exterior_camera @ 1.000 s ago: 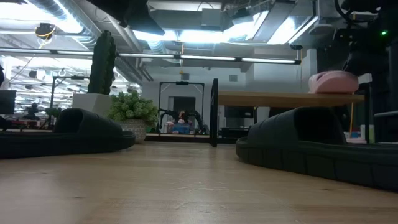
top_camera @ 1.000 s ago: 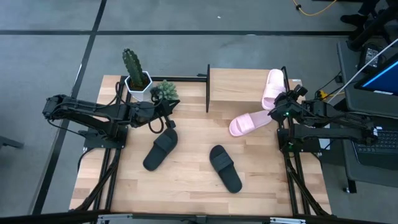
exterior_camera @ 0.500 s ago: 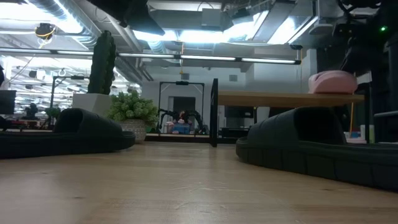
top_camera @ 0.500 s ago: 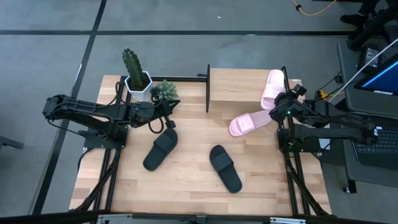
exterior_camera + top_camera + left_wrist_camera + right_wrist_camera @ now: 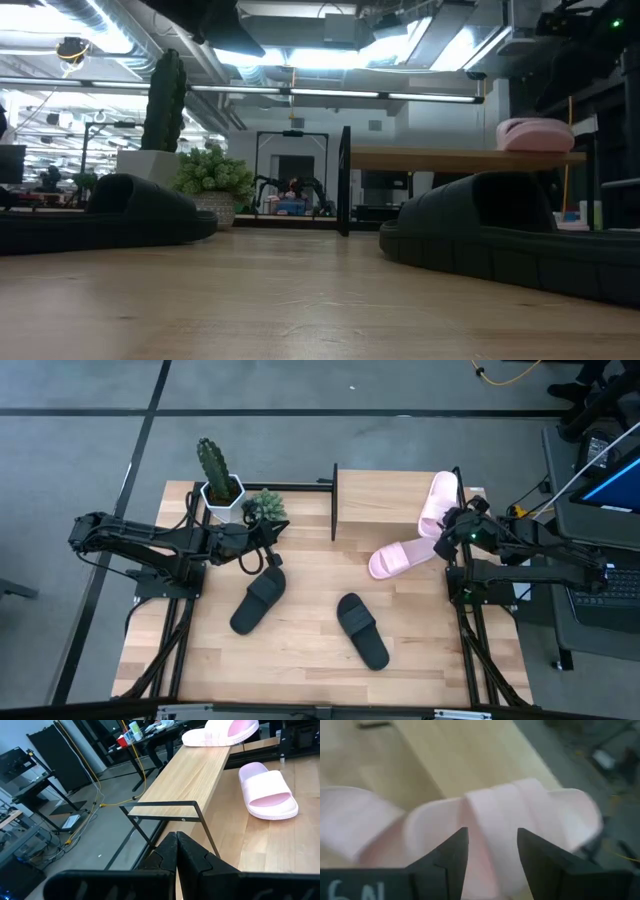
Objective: Pick and place slides into the shelf
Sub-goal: Put the left pink slides on the shelf
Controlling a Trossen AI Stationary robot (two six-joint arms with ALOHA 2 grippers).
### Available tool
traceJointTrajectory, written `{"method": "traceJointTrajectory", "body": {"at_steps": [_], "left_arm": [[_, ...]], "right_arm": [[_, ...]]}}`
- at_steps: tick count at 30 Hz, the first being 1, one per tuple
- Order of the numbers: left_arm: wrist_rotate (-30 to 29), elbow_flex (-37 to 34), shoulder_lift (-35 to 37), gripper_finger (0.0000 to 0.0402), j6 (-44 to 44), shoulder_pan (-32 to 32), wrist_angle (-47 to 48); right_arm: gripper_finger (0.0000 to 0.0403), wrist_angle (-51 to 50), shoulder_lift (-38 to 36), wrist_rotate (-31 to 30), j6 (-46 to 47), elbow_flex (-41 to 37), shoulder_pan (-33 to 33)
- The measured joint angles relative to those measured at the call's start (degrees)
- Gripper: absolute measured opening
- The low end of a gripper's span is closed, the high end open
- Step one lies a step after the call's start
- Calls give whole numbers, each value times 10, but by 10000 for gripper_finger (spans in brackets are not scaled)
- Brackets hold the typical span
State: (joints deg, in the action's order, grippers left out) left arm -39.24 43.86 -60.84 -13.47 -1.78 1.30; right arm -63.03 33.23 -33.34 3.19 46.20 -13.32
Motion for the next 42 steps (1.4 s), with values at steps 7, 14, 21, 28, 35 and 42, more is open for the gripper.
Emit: {"method": "traceJointTrajectory", "body": {"at_steps": [7, 14, 21, 28, 35, 42], "left_arm": [[0, 0, 0, 0, 0, 0, 0], [0, 0, 0, 0, 0, 0, 0], [0, 0, 0, 0, 0, 0, 1], [0, 0, 0, 0, -1, 0, 5], [0, 0, 0, 0, -2, 0, 5], [0, 0, 0, 0, -2, 0, 5]], "right_arm": [[128, 7, 0, 95, 9, 7, 0], [10, 7, 0, 155, 18, 7, 0], [4, 7, 0, 200, 41, 7, 0], [2, 17, 0, 241, 77, -1, 0], [2, 24, 0, 271, 88, -41, 0], [1, 19, 0, 246, 104, -42, 0]]}}
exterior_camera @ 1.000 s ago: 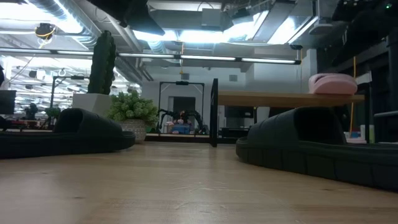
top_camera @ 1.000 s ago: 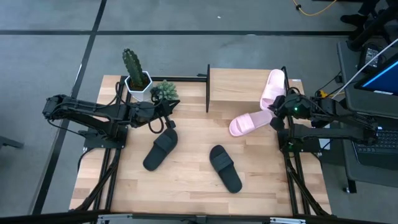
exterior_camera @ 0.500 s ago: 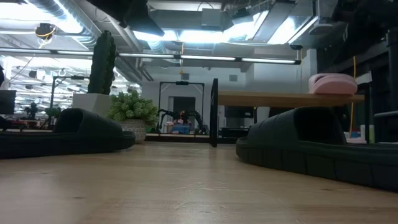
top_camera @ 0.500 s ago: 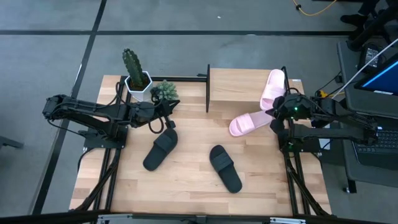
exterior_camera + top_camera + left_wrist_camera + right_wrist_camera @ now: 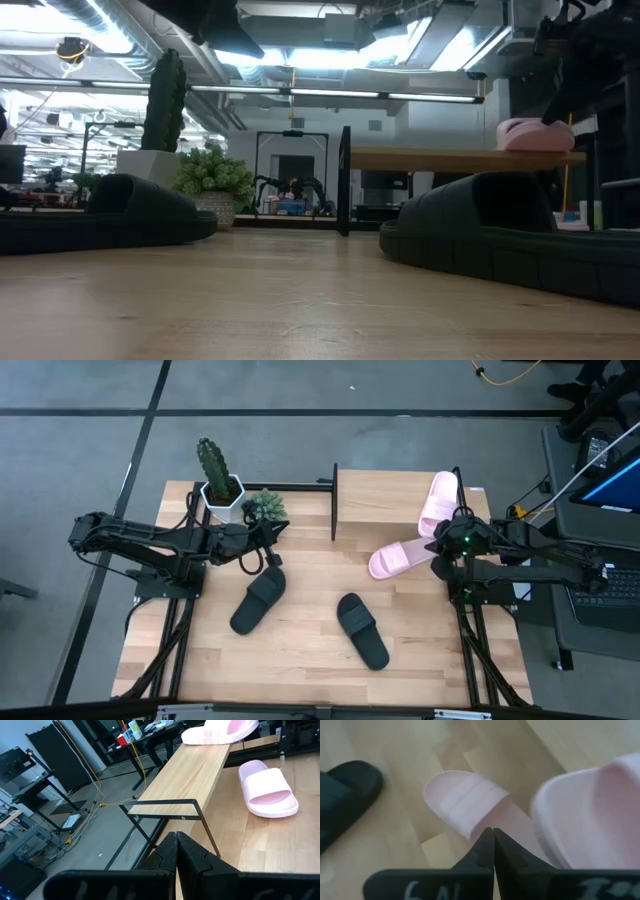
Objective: Pick and place slides into the shelf
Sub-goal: Put the left pink slides on the shelf
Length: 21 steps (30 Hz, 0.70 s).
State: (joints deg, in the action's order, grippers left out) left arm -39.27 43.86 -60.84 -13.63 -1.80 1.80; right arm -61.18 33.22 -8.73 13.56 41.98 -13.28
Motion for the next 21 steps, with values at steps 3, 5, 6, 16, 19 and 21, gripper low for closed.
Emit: {"method": "traceJointTrajectory", "body": {"at_steps": [3, 5, 6, 16, 19, 21], "left_arm": [[0, 0, 0, 0, 0, 0, 0], [0, 0, 0, 0, 0, 0, 0], [0, 0, 0, 0, 0, 0, 0], [0, 0, 0, 0, 0, 0, 0], [0, 0, 0, 0, 0, 0, 0], [0, 0, 0, 0, 0, 0, 0]], "right_arm": [[1, -12, 0, -22, 12, 0, 0], [1, -20, 0, -22, 13, 0, 0], [1, -21, 0, -26, 15, 0, 0], [0, -62, 0, -123, 60, 0, 0], [0, -65, 0, -132, 64, 0, 0], [0, -66, 0, -137, 69, 0, 0]]}}
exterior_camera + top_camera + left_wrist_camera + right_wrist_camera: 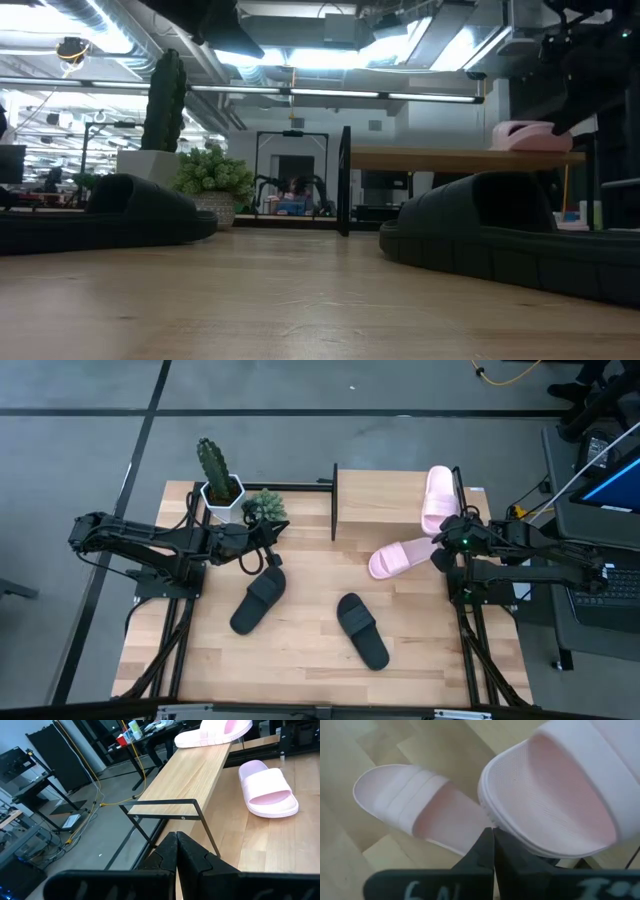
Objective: Pick and place slides into the shelf
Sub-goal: Put the left pink slides on the shelf
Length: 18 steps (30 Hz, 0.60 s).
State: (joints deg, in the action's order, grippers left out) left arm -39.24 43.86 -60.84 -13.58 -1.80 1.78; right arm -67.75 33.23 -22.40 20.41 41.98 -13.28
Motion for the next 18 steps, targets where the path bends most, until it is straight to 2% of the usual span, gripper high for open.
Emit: {"method": "traceJointTrajectory", "body": {"at_steps": [18], "left_arm": [[0, 0, 0, 0, 0, 0, 0]], "right_arm": [[0, -41, 0, -24, 4, 0, 0]]}}
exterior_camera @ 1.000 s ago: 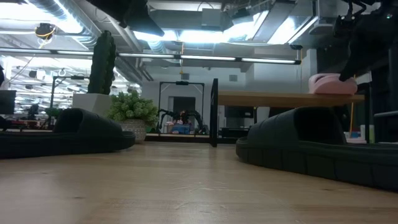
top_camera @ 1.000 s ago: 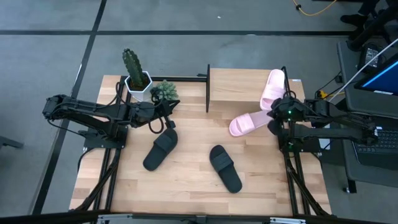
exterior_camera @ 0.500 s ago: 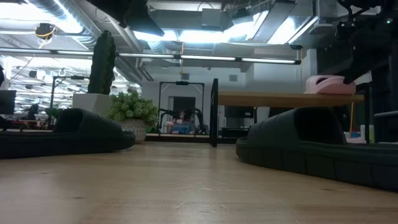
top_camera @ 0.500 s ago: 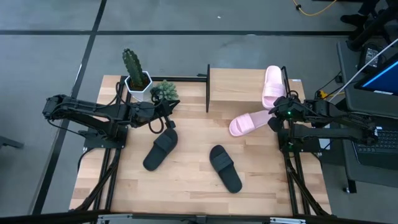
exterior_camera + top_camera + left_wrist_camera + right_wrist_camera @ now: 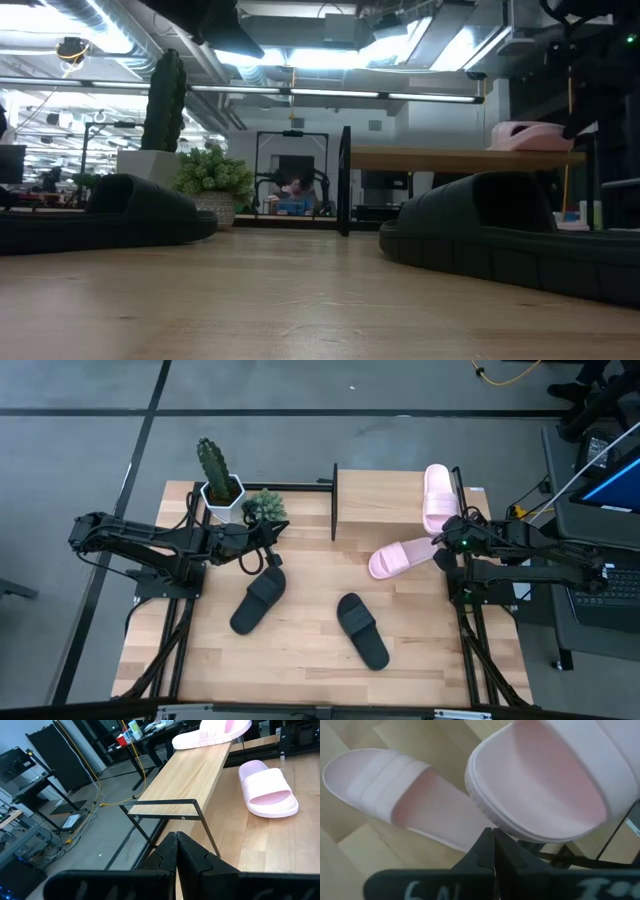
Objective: Pick and place slides into the shelf
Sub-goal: Put the left pink slides on the shelf
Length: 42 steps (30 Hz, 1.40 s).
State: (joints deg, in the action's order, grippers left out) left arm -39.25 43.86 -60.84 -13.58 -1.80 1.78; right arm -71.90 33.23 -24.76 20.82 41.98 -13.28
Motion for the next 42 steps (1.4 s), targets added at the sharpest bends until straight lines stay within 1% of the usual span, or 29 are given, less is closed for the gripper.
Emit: {"method": "traceJointTrajectory", "body": {"at_steps": [4, 9, 12, 14, 17, 20, 22, 27, 30, 32, 36, 40, 42], "left_arm": [[0, 0, 0, 0, 0, 0, 0], [0, 0, 0, 0, 0, 0, 0], [0, 0, 0, 0, 0, 0, 0], [0, 0, 0, 0, 0, 0, 0], [0, 0, 0, 0, 0, 0, 1], [0, 0, 0, 0, -3, 0, 2], [0, 0, 0, 0, -5, 0, 2], [0, 0, 0, 0, -5, 0, 4], [0, 0, 0, 0, -5, 0, 10], [0, 0, 0, 0, -5, 0, 12], [0, 0, 0, 0, -5, 0, 13], [0, 0, 0, 0, -4, 0, 13], [0, 0, 0, 0, -2, 0, 13]], "right_arm": [[0, -8, 0, -3, 0, 0, 0], [0, -31, 0, -34, 21, 8, 0], [0, -39, 0, -35, 26, 19, 0], [0, -38, 0, -14, 25, 27, 0], [0, -25, 0, 42, 25, 33, 0], [0, 18, 0, 80, 16, 33, 0], [0, 76, 0, 83, -10, 33, 0], [0, 217, 4, 83, -107, 34, 0], [0, 249, 26, 77, -142, 34, -1], [0, 256, 49, 66, -157, 34, -6], [0, 287, 100, 64, -192, 34, -25], [0, 284, 154, 64, -213, 71, -58], [0, 265, 180, 64, -214, 100, -78]]}}
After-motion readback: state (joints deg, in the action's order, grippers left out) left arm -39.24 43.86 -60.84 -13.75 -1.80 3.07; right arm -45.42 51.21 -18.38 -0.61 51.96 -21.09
